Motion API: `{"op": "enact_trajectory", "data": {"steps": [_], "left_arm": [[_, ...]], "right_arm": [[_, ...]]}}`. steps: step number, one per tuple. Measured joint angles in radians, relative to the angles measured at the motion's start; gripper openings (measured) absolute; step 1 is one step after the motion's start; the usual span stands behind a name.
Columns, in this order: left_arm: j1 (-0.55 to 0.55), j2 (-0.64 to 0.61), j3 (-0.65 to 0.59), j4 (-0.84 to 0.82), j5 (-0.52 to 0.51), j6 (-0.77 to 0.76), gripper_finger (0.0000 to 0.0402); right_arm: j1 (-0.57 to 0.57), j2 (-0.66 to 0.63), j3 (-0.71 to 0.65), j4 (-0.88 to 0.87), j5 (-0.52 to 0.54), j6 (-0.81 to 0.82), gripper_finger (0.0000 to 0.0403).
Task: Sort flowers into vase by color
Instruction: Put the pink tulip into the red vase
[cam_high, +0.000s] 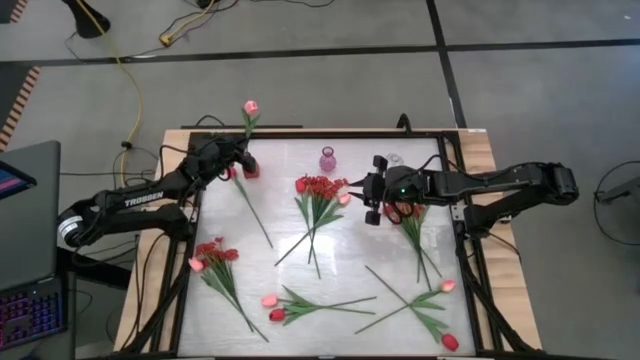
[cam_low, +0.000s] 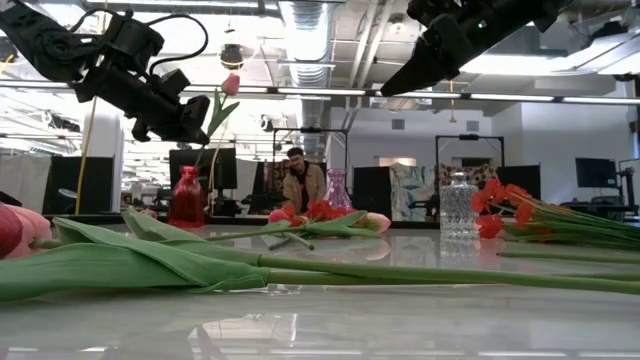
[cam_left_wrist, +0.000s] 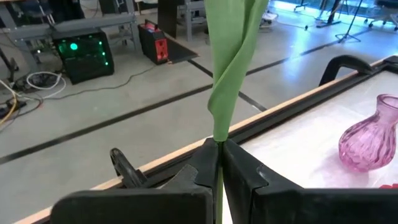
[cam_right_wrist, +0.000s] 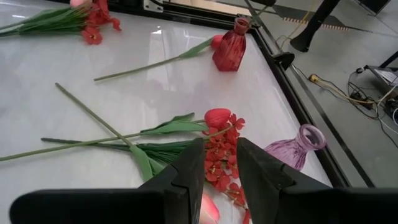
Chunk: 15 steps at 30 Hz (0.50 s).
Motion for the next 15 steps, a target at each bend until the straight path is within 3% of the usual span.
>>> {"op": "enact_trajectory", "data": {"steps": [15], "left_arm": [[-0.024,-0.098,0.000,-0.036,0.019,0.017,0.0144]], "right_arm": [[0.000,0.000,0.000,-0.061,0.004,0.060,0.0123]]}}
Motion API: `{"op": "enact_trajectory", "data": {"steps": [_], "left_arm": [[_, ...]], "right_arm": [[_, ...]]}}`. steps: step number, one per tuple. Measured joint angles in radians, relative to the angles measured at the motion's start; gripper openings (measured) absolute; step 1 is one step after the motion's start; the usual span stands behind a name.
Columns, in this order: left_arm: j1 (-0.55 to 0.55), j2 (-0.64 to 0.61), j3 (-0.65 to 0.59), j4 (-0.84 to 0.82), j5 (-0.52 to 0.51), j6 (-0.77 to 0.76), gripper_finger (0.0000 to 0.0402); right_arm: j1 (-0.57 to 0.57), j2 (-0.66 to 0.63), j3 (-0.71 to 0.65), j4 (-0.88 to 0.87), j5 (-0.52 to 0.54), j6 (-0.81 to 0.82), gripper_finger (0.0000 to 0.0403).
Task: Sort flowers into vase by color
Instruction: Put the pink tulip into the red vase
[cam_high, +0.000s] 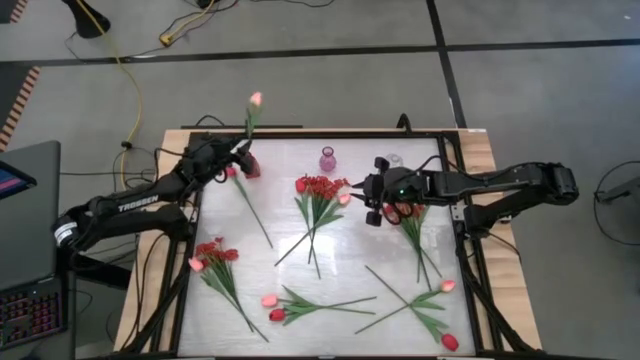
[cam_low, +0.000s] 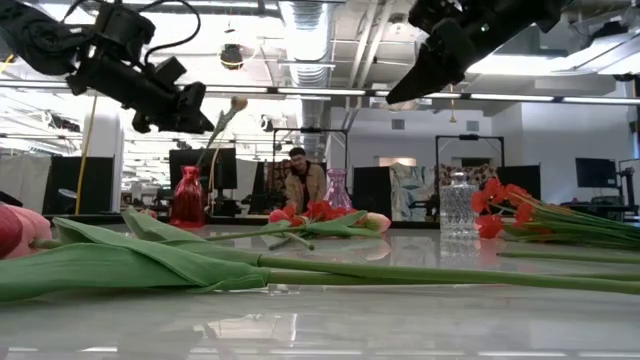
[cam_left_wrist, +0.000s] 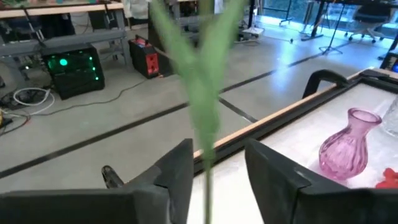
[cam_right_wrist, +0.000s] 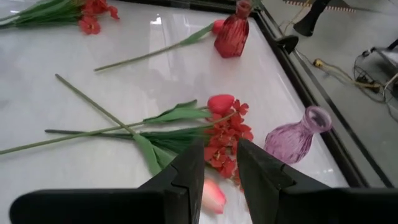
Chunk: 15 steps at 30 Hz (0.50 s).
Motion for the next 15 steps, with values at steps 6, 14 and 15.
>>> {"op": "enact_trajectory", "data": {"steps": [6,14,15], "left_arm": [[0.000,-0.124,0.000,-0.105,0.100,-0.034,0.0164],[-0.070,-0.239,0.000,-0.199,0.266,-0.156,0.0165],[-0.094,-0.240,0.000,-0.205,0.266,-0.164,0.0165]], "right_arm": [[0.000,0.000,0.000,-0.047,0.001,0.059,0.0123],[0.038,0.000,0.000,-0.063,0.000,0.151,0.0123],[0.048,0.000,0.000,-0.063,0.000,0.162,0.0123]]}}
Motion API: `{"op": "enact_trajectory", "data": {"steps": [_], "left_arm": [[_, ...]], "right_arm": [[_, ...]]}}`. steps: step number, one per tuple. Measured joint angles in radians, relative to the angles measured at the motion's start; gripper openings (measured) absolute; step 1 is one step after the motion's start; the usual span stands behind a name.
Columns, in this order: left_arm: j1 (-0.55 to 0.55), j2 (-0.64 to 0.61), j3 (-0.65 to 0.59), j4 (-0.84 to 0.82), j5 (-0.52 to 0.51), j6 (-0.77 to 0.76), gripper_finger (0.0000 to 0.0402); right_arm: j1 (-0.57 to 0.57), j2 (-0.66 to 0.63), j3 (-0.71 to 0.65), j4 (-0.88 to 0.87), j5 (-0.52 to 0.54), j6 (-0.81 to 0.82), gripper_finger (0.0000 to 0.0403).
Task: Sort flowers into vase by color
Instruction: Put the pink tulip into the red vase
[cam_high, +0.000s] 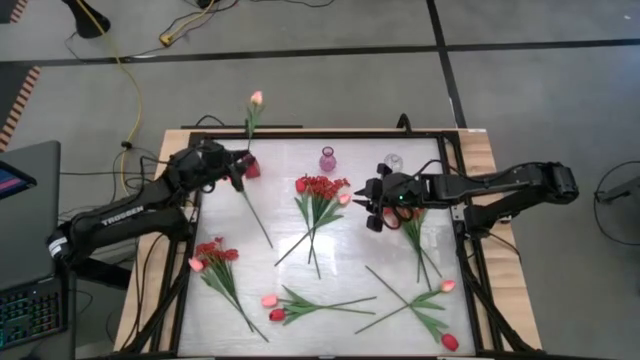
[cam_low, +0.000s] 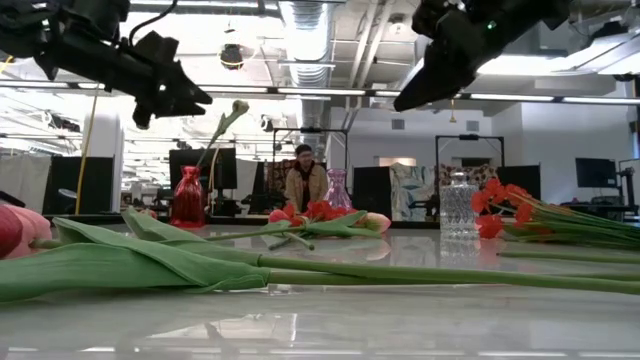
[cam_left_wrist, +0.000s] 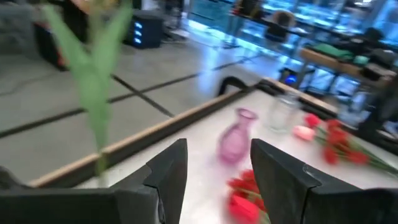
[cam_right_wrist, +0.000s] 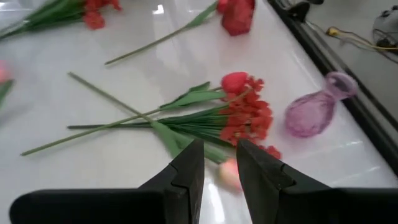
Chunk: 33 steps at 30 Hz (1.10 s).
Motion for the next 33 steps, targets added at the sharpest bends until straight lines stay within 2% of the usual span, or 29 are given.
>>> {"op": "enact_trajectory", "data": {"steps": [5,13,18,27,33], "left_arm": [[-0.167,0.028,0.000,0.025,-0.038,-0.019,0.0165],[-0.489,0.138,0.000,0.146,-0.243,-0.005,0.0165],[-0.635,0.241,0.000,0.238,-0.317,0.024,0.0165],[-0.772,0.458,0.001,0.478,-0.296,0.064,0.0165],[-0.888,0.639,0.114,0.487,-0.316,0.106,0.0164]], "right_arm": [[0.058,0.000,0.000,-0.001,0.000,0.059,0.0123],[0.168,-0.003,0.000,-0.068,0.000,0.243,0.0123],[0.255,-0.003,0.000,-0.130,0.001,0.413,0.0123],[0.446,-0.003,0.000,-0.194,-0.006,0.760,0.0123],[0.576,-0.002,0.000,-0.191,-0.005,0.937,0.0123]]}}
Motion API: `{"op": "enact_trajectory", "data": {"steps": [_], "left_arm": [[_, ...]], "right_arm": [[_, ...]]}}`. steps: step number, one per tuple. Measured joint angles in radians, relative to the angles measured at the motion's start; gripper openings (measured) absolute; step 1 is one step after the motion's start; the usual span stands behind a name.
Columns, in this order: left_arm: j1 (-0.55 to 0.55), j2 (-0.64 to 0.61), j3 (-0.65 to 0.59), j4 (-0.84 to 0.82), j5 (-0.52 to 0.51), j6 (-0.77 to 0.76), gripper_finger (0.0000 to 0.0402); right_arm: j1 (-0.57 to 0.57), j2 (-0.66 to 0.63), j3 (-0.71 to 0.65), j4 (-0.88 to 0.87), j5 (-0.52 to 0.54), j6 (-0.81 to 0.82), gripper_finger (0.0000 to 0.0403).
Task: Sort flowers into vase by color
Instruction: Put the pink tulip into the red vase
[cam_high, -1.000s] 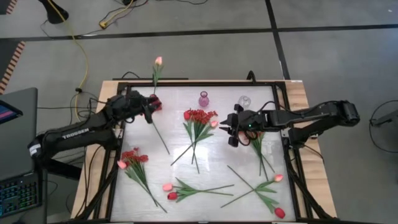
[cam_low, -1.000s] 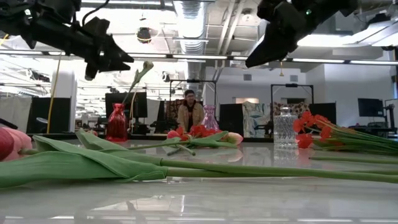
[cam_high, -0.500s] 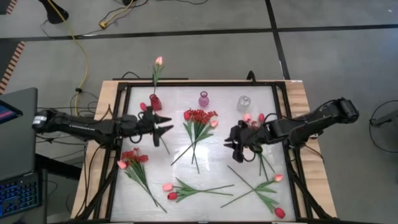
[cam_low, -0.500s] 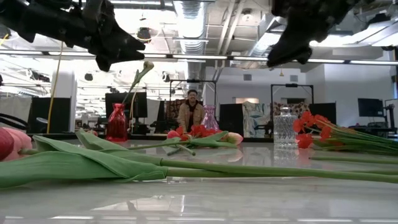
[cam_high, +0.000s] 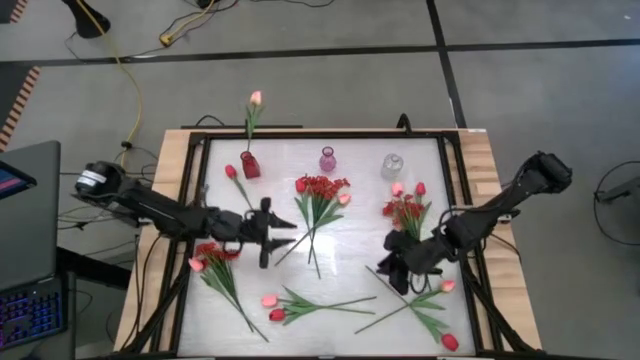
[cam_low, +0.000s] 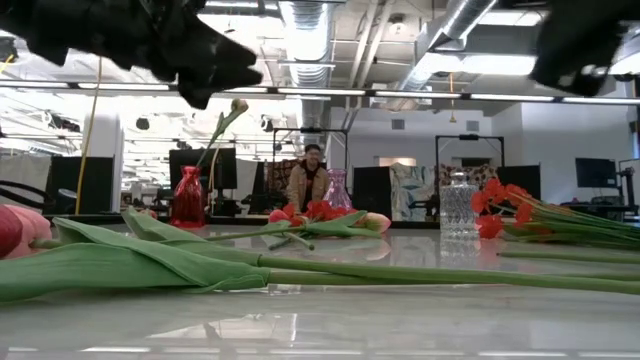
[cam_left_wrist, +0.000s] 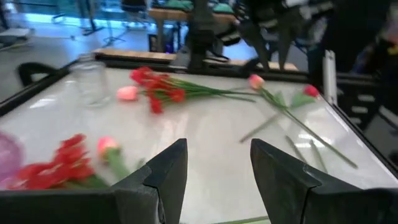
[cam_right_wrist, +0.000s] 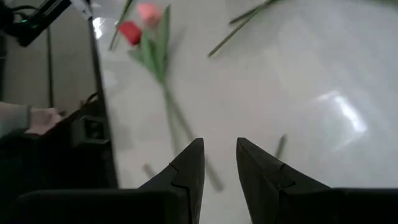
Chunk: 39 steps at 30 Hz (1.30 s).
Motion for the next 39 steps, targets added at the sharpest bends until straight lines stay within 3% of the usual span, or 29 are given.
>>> {"op": "enact_trajectory", "data": {"steps": [11,16,22,27,30,35,39], "left_arm": [[-0.148,0.345,0.355,-0.131,-0.024,0.051,0.0164],[-0.181,0.494,0.528,-0.202,-0.022,0.051,0.0164],[-0.189,0.667,0.724,-0.230,0.091,0.072,0.0164],[-0.182,0.817,0.897,-0.251,0.115,0.059,0.0164],[-0.181,0.907,1.056,-0.354,0.127,0.057,0.0164],[-0.182,1.080,1.402,-0.686,0.104,-0.025,0.0164],[-0.174,1.213,1.619,-0.827,0.124,-0.082,0.0164]], "right_arm": [[0.220,0.061,0.001,0.008,0.037,0.264,0.0116],[0.277,0.139,0.033,-0.020,0.037,0.284,0.0104],[0.291,0.199,0.079,-0.038,0.015,0.285,0.0097],[0.310,0.206,0.084,-0.045,-0.026,0.252,0.0097],[0.327,0.199,0.085,-0.071,-0.040,0.234,0.0097],[0.352,0.195,0.085,-0.154,-0.065,0.234,0.0097],[0.374,0.195,0.085,-0.215,-0.080,0.241,0.0097]]}}
